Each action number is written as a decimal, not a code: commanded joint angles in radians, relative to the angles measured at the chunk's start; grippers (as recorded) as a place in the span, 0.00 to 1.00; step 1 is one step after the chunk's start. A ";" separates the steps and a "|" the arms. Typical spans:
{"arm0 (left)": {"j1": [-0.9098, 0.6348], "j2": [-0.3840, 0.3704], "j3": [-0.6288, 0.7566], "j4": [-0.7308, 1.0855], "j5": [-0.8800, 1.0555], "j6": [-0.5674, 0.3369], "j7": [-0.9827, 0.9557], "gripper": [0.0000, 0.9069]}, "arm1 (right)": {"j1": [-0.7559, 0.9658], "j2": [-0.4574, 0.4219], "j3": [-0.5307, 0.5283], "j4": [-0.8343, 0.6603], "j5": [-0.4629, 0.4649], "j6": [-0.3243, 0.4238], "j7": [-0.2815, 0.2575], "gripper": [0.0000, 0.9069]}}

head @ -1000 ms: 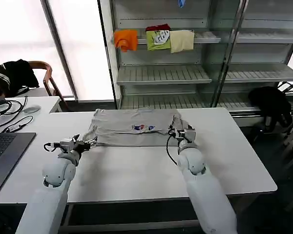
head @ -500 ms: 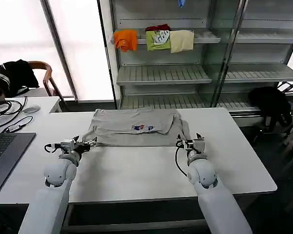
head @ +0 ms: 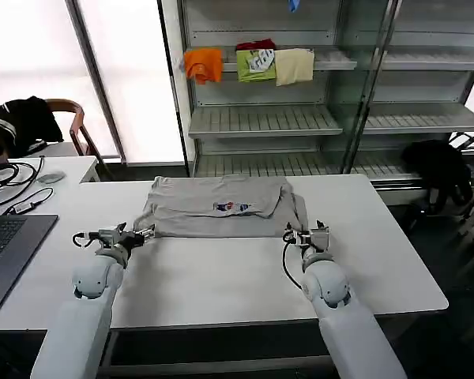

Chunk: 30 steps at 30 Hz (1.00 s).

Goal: Fold and organize the clothes.

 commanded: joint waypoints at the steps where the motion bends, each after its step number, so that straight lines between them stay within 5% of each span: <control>1: 0.007 0.008 0.000 0.012 0.005 0.000 0.000 0.97 | -0.007 -0.004 -0.001 -0.015 -0.001 -0.003 0.001 0.78; 2: 0.013 0.014 0.001 0.006 0.006 0.000 0.002 0.64 | -0.008 -0.004 -0.001 -0.017 0.001 -0.003 0.002 0.54; 3: 0.019 0.018 0.001 0.002 0.005 0.001 0.003 0.49 | -0.008 -0.004 -0.001 -0.018 0.002 -0.003 0.002 0.37; 4: 0.022 0.022 0.002 -0.002 0.005 0.001 0.004 0.17 | -0.009 -0.005 -0.001 -0.021 0.005 -0.003 0.001 0.00; 6: 0.028 0.026 0.002 -0.006 0.005 0.001 0.006 0.02 | -0.011 -0.005 -0.003 -0.026 0.007 -0.003 -0.001 0.00; 30: 0.076 0.021 -0.001 -0.049 -0.002 -0.001 0.016 0.02 | -0.051 -0.010 0.005 0.044 0.030 -0.003 -0.009 0.00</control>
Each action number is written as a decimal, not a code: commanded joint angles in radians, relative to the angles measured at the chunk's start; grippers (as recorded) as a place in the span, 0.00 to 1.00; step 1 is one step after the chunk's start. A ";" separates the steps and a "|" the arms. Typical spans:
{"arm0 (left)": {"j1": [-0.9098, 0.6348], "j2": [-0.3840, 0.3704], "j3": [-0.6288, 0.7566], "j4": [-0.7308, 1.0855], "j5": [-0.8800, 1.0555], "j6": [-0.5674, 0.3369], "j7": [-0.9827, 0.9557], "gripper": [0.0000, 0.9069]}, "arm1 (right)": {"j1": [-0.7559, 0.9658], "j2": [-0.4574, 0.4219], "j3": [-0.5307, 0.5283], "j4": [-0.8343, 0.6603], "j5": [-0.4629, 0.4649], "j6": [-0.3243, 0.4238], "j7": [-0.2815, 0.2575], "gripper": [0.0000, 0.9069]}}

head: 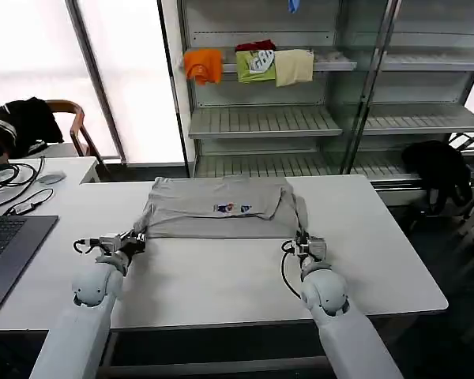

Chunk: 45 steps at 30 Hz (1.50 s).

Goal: Fold and organize the clothes.

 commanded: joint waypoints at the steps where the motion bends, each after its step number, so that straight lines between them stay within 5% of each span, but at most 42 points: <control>1: 0.049 0.014 -0.010 -0.061 -0.008 0.002 -0.004 0.02 | -0.027 -0.008 0.002 0.066 0.007 -0.002 0.005 0.00; 21: 0.516 0.081 -0.098 -0.657 -0.075 0.004 -0.050 0.02 | -0.366 -0.105 0.034 0.570 0.028 -0.004 0.101 0.00; 45: 0.735 0.001 -0.137 -0.765 -0.004 0.001 -0.053 0.02 | -0.680 -0.168 0.098 0.649 -0.009 0.036 0.123 0.00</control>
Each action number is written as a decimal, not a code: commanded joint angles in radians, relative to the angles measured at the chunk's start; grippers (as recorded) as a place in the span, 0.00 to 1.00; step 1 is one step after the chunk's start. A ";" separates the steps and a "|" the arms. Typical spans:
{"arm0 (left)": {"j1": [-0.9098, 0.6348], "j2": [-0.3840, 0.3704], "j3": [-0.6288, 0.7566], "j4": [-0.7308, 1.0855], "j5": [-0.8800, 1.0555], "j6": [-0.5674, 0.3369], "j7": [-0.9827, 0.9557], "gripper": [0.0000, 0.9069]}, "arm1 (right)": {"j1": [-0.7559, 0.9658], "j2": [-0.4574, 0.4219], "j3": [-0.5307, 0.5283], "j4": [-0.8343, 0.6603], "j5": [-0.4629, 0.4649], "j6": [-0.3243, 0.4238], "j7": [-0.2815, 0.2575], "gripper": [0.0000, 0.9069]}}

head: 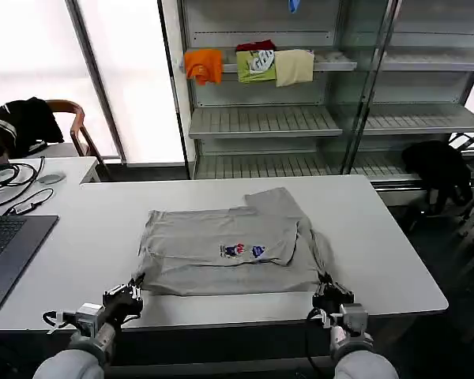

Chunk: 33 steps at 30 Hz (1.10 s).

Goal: Fold and organize the clothes.

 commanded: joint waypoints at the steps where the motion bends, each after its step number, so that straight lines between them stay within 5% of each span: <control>1: 0.096 -0.017 -0.013 -0.072 0.016 -0.001 0.000 0.02 | -0.100 -0.013 0.016 0.038 -0.006 0.015 0.005 0.00; 2: 0.100 -0.019 -0.013 -0.076 0.019 -0.001 0.002 0.01 | -0.104 -0.017 0.021 0.037 -0.005 0.016 0.005 0.11; 3: 0.104 -0.020 -0.013 -0.081 0.020 -0.001 0.003 0.02 | -0.107 -0.017 0.022 0.038 -0.005 0.016 0.005 0.88; 4: 0.106 -0.023 -0.012 -0.086 0.020 -0.001 0.004 0.14 | -0.109 -0.017 0.024 0.039 -0.006 0.013 0.004 1.00; 6: 0.107 -0.026 -0.009 -0.091 0.025 0.000 0.002 1.00 | -0.113 -0.017 0.022 0.043 -0.011 0.003 0.004 1.00; 20: 0.099 -0.017 -0.005 -0.230 -0.005 0.004 0.002 1.00 | -0.080 -0.005 0.155 0.126 0.057 -0.021 0.016 1.00; 33: -0.240 0.150 -0.002 -0.036 -0.095 0.003 0.035 1.00 | 0.405 0.010 0.111 -0.115 0.089 -0.024 -0.082 1.00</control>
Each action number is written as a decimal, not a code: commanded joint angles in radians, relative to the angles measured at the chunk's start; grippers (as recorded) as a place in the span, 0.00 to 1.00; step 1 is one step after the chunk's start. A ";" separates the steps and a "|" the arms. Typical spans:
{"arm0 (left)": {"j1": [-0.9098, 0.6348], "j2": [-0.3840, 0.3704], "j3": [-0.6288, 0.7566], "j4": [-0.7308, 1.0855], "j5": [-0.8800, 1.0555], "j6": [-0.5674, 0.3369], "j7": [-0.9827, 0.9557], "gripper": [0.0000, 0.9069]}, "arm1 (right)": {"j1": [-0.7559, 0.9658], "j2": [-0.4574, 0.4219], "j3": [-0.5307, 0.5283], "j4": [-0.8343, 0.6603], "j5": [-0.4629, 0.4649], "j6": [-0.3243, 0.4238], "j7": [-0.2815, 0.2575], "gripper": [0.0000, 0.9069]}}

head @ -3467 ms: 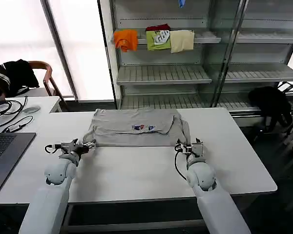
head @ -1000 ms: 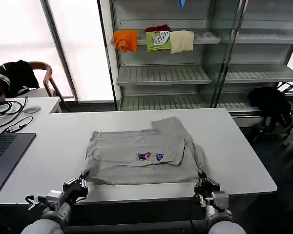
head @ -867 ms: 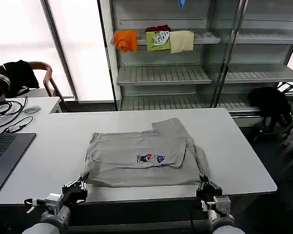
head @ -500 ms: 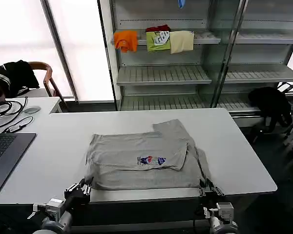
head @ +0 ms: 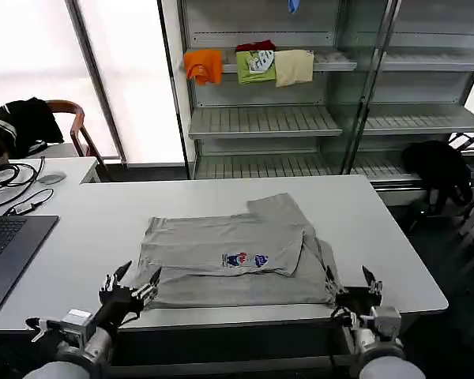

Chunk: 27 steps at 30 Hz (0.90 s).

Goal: Fold and organize the clothes.

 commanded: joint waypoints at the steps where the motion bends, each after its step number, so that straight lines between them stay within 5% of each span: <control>1: -0.294 0.136 0.028 0.167 -0.071 -0.001 0.035 1.00 | 0.360 -0.008 -0.035 -0.194 0.039 -0.005 -0.056 1.00; 10: -0.576 0.141 0.160 0.435 -0.107 0.000 0.083 1.00 | 0.704 0.016 -0.154 -0.571 0.037 -0.004 -0.130 1.00; 15: -0.731 0.069 0.229 0.620 -0.115 0.000 0.110 1.00 | 0.858 0.061 -0.218 -0.740 0.022 -0.004 -0.158 1.00; 27: -0.892 0.032 0.306 0.888 -0.137 -0.001 0.152 1.00 | 1.053 0.167 -0.304 -1.105 0.022 -0.003 -0.250 1.00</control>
